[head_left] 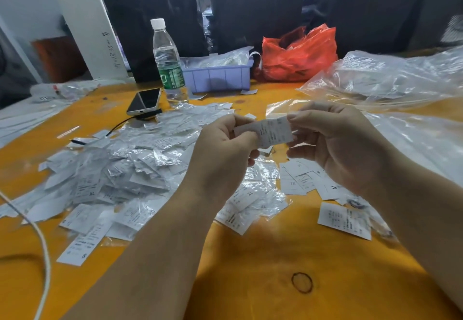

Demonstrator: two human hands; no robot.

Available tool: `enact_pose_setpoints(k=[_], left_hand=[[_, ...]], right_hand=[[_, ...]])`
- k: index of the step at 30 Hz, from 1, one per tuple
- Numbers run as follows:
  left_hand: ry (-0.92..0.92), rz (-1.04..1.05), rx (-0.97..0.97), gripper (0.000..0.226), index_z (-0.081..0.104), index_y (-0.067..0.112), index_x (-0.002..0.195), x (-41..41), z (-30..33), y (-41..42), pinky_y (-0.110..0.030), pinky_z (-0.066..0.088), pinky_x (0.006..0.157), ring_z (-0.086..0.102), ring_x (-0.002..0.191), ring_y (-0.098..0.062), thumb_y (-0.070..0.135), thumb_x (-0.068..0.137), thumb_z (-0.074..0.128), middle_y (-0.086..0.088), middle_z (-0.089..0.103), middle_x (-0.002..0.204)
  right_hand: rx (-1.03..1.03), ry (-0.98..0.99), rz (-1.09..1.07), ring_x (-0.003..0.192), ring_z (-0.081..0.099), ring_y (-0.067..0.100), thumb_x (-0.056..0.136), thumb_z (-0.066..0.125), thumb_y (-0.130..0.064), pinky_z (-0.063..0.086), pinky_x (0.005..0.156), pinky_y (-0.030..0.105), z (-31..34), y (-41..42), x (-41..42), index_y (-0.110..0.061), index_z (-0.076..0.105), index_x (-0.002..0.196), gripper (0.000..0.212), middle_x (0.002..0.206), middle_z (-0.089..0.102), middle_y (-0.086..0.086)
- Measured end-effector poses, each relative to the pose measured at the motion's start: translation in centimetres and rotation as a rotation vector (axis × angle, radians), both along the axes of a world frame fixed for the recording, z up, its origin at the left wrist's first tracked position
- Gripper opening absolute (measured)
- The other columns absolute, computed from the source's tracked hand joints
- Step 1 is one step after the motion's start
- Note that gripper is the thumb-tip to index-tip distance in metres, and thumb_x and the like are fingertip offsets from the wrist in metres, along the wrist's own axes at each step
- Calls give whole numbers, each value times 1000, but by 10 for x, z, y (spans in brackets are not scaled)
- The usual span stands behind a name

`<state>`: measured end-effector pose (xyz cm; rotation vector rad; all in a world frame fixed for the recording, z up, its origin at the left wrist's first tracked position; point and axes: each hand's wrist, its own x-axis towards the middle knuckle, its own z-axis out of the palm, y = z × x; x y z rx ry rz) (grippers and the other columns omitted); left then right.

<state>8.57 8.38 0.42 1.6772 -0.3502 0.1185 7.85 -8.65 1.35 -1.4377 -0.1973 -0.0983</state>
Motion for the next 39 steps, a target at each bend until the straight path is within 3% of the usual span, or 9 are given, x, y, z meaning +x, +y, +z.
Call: enact_pose_setpoints(k=[7, 13, 17, 27, 32, 39], left_hand=[[30, 47, -36, 16, 66, 10, 88, 2, 2, 3, -18, 49, 52, 56, 56, -7, 1, 89, 53, 4, 69, 65], [54, 66, -42, 18, 64, 12, 81, 1, 5, 3, -18, 46, 51, 56, 52, -1, 4, 91, 52, 9, 67, 58], [52, 84, -14, 19, 65, 13, 76, 1, 5, 3, -23, 45, 55, 55, 54, -1, 8, 89, 53, 4, 68, 64], [24, 93, 4, 15, 65, 10, 78, 1, 7, 4, -17, 44, 51, 53, 52, 0, 9, 88, 55, 9, 63, 57], [-7, 109, 6, 15, 64, 12, 77, 0, 8, 3, -22, 42, 54, 53, 55, -3, 8, 87, 55, 10, 58, 53], [-41, 125, -5, 17, 64, 14, 76, 1, 6, 4, -18, 44, 52, 57, 55, -2, 7, 88, 55, 9, 65, 59]], right_hand=[[83, -53, -93, 56, 60, 14, 76, 66, -17, 52, 53, 28, -1, -2, 0, -8, 60, 74, 12, 67, 68, 7], [122, -19, -61, 52, 58, 13, 71, 65, -23, 51, 50, 26, 2, -3, 1, -15, 62, 60, 13, 63, 65, 4], [109, 9, 32, 53, 55, 13, 71, 61, -24, 50, 51, 26, 4, -2, -2, -21, 59, 44, 28, 62, 64, 3], [38, -2, 111, 55, 53, 14, 76, 61, -16, 48, 53, 26, 4, -2, -3, -21, 59, 46, 31, 63, 61, 3], [-38, -15, 140, 53, 52, 14, 73, 59, -18, 47, 50, 24, 3, -1, -1, -19, 64, 45, 28, 59, 59, 2], [-57, -23, 119, 52, 51, 15, 72, 61, -18, 46, 49, 26, 2, -1, 0, -19, 63, 46, 26, 57, 58, 2]])
